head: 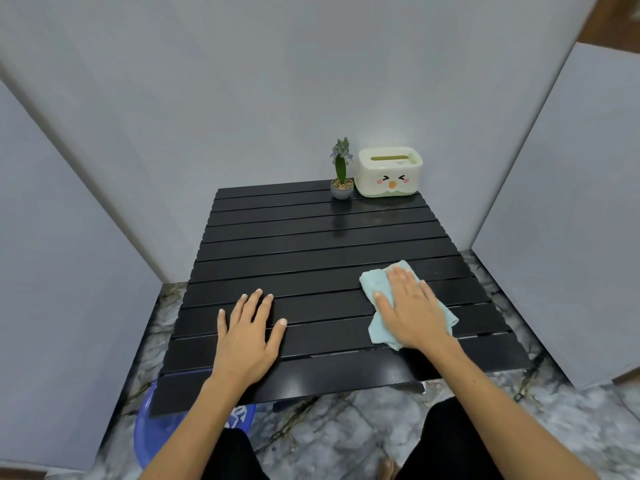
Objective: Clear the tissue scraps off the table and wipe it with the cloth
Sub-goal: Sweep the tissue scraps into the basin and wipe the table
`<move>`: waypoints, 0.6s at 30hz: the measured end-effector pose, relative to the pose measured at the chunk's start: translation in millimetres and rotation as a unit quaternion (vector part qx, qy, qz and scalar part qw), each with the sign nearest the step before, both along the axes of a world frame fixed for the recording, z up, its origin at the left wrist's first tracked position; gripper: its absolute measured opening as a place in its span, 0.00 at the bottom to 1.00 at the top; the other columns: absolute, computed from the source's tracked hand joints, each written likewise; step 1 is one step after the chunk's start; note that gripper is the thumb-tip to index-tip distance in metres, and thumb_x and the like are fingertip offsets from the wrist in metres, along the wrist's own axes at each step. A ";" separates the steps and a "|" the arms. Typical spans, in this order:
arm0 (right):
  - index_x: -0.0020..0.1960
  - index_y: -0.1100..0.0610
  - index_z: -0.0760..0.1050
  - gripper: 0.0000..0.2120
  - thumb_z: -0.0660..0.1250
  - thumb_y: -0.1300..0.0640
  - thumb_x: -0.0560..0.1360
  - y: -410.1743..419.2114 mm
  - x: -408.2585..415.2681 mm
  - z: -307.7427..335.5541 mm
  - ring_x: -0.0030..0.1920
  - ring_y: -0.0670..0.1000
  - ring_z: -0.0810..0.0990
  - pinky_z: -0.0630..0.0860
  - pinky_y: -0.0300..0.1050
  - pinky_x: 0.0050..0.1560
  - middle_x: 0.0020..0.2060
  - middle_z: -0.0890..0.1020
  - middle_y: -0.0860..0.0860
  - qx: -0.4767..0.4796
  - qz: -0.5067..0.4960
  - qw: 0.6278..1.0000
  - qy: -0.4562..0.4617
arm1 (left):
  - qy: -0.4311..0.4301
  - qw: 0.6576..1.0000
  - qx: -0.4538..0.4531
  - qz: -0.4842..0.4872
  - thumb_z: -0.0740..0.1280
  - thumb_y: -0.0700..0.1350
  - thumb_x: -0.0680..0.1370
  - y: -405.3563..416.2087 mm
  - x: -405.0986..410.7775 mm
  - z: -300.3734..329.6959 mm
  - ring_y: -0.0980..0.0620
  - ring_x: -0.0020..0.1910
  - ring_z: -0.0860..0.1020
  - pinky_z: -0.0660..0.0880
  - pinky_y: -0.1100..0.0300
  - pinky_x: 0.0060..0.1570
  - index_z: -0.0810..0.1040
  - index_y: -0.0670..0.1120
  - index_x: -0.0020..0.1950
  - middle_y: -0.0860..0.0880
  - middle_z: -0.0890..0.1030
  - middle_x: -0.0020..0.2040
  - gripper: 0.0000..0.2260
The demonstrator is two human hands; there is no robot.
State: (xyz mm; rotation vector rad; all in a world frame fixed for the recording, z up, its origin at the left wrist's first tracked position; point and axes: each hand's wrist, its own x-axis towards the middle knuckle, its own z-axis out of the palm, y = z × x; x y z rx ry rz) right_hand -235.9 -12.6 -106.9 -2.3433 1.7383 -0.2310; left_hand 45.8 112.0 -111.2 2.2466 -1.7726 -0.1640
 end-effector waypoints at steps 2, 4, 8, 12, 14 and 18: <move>0.81 0.56 0.48 0.37 0.44 0.35 0.79 -7.5 -18.0 1.6 0.79 0.49 0.47 0.43 0.50 0.77 0.80 0.52 0.51 0.010 -0.044 0.999 0.008 | 0.001 1.000 0.002 0.000 0.41 0.66 0.77 0.3 -0.2 0.3 0.51 0.79 0.50 0.45 0.42 0.75 0.59 0.53 0.78 0.53 0.57 0.80 0.34; 0.81 0.57 0.47 0.38 0.46 0.34 0.79 -14.0 -32.1 3.8 0.80 0.50 0.46 0.43 0.52 0.78 0.80 0.50 0.53 0.018 -0.092 0.996 0.009 | -0.001 1.000 -0.001 0.002 0.41 0.66 0.77 0.8 -0.9 0.8 0.51 0.79 0.50 0.44 0.42 0.75 0.60 0.53 0.78 0.53 0.57 0.80 0.34; 0.80 0.59 0.46 0.39 0.44 0.35 0.79 -19.8 -34.6 6.8 0.80 0.51 0.44 0.42 0.55 0.78 0.80 0.49 0.54 0.030 -0.174 0.984 0.005 | -0.007 1.000 -0.007 0.005 0.42 0.66 0.77 1.1 -2.3 0.6 0.51 0.79 0.51 0.45 0.43 0.75 0.60 0.53 0.78 0.53 0.58 0.79 0.33; 0.80 0.60 0.43 0.39 0.42 0.36 0.79 -16.1 -10.6 7.2 0.80 0.53 0.41 0.39 0.57 0.77 0.80 0.46 0.55 0.045 -0.208 0.977 0.008 | -0.010 1.000 -0.018 0.010 0.44 0.65 0.78 0.6 -2.7 -1.7 0.51 0.79 0.53 0.47 0.42 0.75 0.62 0.53 0.77 0.53 0.60 0.79 0.32; 0.80 0.61 0.41 0.39 0.42 0.36 0.79 -12.8 3.4 8.3 0.79 0.54 0.40 0.37 0.58 0.77 0.80 0.45 0.56 0.053 -0.201 0.978 0.007 | -0.011 1.000 -0.022 0.011 0.45 0.65 0.78 0.0 -3.4 -2.2 0.50 0.78 0.54 0.47 0.41 0.75 0.63 0.52 0.77 0.52 0.61 0.78 0.31; 0.80 0.61 0.40 0.37 0.40 0.38 0.80 0.2 37.1 8.9 0.79 0.54 0.39 0.36 0.58 0.76 0.80 0.44 0.56 0.055 -0.159 0.986 0.000 | -0.009 1.000 -0.027 0.013 0.46 0.65 0.78 0.2 -3.9 -2.2 0.50 0.78 0.55 0.47 0.41 0.75 0.64 0.52 0.77 0.52 0.61 0.78 0.31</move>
